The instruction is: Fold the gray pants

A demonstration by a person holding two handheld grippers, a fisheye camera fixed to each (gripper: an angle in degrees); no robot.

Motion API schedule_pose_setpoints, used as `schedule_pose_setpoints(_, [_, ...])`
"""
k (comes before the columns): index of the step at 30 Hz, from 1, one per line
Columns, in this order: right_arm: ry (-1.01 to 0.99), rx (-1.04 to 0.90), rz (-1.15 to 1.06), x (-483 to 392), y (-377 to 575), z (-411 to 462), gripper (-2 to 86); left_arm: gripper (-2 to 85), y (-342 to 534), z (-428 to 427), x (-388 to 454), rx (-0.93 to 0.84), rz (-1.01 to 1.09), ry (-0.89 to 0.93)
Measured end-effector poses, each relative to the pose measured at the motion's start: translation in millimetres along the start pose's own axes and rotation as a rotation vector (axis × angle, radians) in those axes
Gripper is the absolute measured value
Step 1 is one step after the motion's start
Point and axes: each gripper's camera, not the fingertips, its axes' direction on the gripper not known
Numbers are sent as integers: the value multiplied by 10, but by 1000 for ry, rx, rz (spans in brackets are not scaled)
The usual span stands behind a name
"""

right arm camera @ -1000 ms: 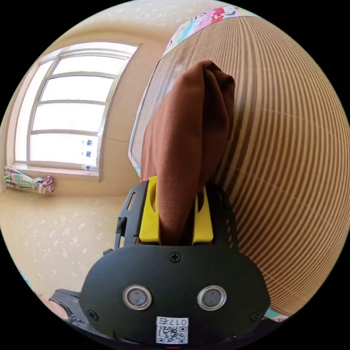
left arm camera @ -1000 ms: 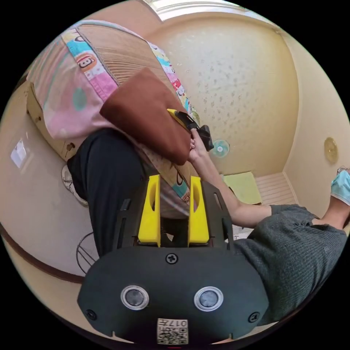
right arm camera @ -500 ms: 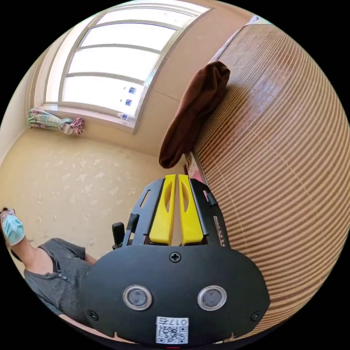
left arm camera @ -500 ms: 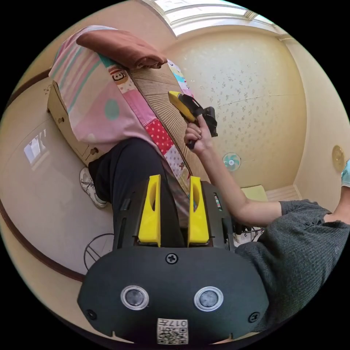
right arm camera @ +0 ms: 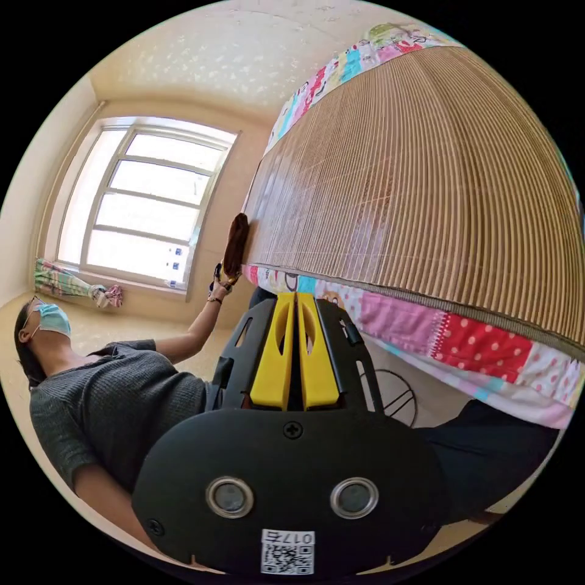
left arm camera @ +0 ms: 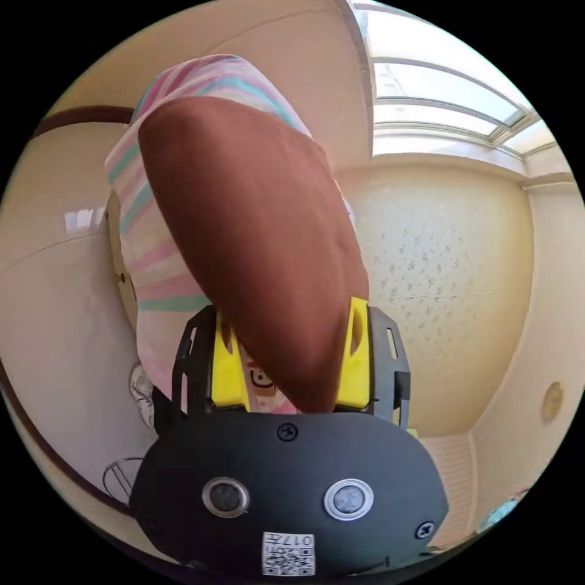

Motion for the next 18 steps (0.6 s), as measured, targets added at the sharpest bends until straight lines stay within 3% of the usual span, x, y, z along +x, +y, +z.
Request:
schedule_pose_setpoints(3, [-1,57,7,-85,274,-165,5,197,-124,32,705,-56,103,-306])
schedule_pose_setpoints(6, [-13,50,26,-120,465,-141,5,157,-102,-165,1108,-43,209,-395])
schedule_pose_setpoints(9, [23,14,43,-109,555,-28,4,97,-55,-502,1437,54,379,-356])
schedule_pose_setpoints(14, [-33,-24,27,-83,483,232,5,81,-355,-321,1327,27,460,-349])
schedule_pose_setpoints(18, [-93,8,-18,-209,475,298,6,80,-537,-371,280,18,210,29])
